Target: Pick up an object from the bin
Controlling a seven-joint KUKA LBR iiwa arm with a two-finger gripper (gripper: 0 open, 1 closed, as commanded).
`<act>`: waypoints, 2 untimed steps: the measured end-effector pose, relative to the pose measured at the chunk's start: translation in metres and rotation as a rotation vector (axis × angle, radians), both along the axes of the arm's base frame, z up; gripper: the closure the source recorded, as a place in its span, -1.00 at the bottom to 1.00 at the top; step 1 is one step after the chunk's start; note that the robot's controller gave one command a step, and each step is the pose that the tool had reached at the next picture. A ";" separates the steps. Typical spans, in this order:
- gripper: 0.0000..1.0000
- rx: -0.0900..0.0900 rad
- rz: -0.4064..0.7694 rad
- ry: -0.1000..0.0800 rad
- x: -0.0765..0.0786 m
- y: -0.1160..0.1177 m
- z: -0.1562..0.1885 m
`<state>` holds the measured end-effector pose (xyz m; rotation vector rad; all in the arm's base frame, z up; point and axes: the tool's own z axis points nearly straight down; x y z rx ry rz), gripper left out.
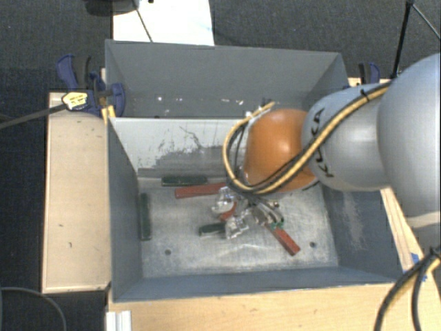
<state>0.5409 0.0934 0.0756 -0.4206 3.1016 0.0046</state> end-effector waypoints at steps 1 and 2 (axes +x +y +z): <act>1.00 -0.003 -0.014 0.008 -0.006 -0.011 0.139; 1.00 -0.003 -0.015 0.009 -0.007 -0.011 0.138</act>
Offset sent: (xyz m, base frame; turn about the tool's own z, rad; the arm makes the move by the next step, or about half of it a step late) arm 0.0000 0.0000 0.0000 0.0000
